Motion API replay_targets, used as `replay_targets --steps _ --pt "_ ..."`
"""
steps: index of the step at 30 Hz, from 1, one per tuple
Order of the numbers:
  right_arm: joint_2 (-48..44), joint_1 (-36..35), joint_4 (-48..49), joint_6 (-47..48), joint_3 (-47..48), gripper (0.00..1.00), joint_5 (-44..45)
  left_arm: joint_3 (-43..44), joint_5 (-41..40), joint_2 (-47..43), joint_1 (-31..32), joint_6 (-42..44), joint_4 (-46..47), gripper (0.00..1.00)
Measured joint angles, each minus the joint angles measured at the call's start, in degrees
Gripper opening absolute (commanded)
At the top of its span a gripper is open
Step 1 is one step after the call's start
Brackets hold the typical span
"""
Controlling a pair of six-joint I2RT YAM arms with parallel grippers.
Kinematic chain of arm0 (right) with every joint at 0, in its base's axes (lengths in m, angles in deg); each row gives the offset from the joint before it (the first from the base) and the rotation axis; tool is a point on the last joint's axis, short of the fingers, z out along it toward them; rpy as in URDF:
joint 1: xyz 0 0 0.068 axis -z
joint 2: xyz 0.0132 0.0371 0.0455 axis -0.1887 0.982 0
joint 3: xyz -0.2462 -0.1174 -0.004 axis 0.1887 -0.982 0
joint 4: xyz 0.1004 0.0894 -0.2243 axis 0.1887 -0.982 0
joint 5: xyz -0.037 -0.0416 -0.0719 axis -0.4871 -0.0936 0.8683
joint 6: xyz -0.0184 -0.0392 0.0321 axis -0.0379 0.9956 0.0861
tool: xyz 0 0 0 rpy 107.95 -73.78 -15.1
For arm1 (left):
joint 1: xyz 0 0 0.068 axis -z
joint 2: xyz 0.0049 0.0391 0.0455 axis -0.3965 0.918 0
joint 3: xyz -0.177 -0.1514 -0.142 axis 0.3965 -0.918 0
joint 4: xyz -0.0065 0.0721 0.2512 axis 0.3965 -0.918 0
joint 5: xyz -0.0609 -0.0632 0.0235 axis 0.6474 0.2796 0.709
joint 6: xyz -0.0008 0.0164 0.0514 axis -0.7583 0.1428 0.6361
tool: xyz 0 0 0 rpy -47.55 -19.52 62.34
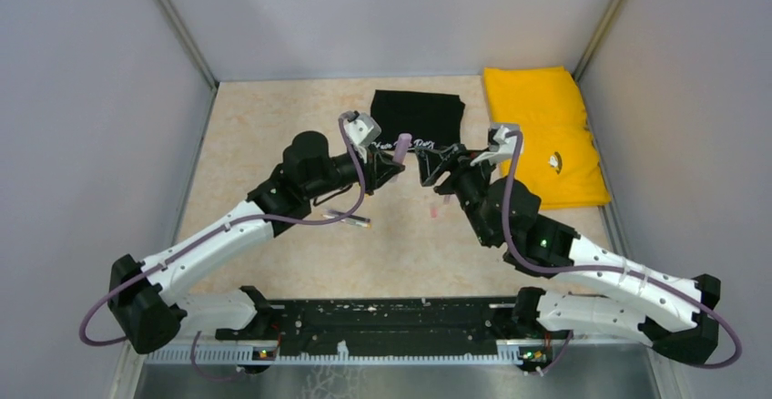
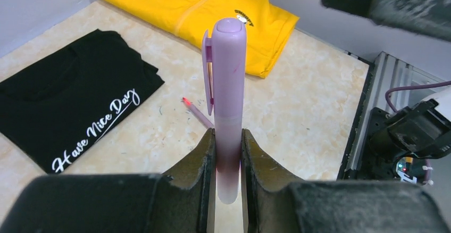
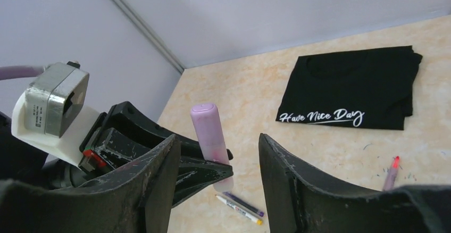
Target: Insert the pens into the pen caps
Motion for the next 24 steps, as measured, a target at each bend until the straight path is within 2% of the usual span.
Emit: replay_targets --steps 7,9,11,14,17,20,24 --pt "-0.6 0.1 -6.7 3.3 -0.1 0.56 5.8 1.6 -8.2 0.4 -0.4 -0.2 -8.7 0.0" --pt "1.8 0.6 -11.2 3.8 0.3 0.56 6.7 1.0 -10.0 -0.1 -1.9 -1.0 -11.9 0.0" --pt "6.0 1.8 -16.1 3.9 1.5 0.56 6.7 0.2 -9.8 -0.4 -6.0 -2.0 -15.2 0.0" --pt "12.8 5.6 -21.4 3.9 2.0 0.57 1.5 -0.7 -10.2 0.5 -16.5 -2.7 -21.0 0.0" --pt "16.6 10.9 -23.9 3.8 0.9 0.57 -6.7 -0.2 -14.6 4.0 -22.4 -1.9 -26.0 0.0" --pt "18.0 14.5 -24.2 3.5 -2.0 0.57 -15.3 1.4 -19.5 10.2 -23.0 -0.7 -31.1 0.0" --pt "18.9 15.0 -23.5 2.6 -6.5 0.57 -24.4 3.0 -26.6 18.4 -23.0 0.7 -35.2 0.0"
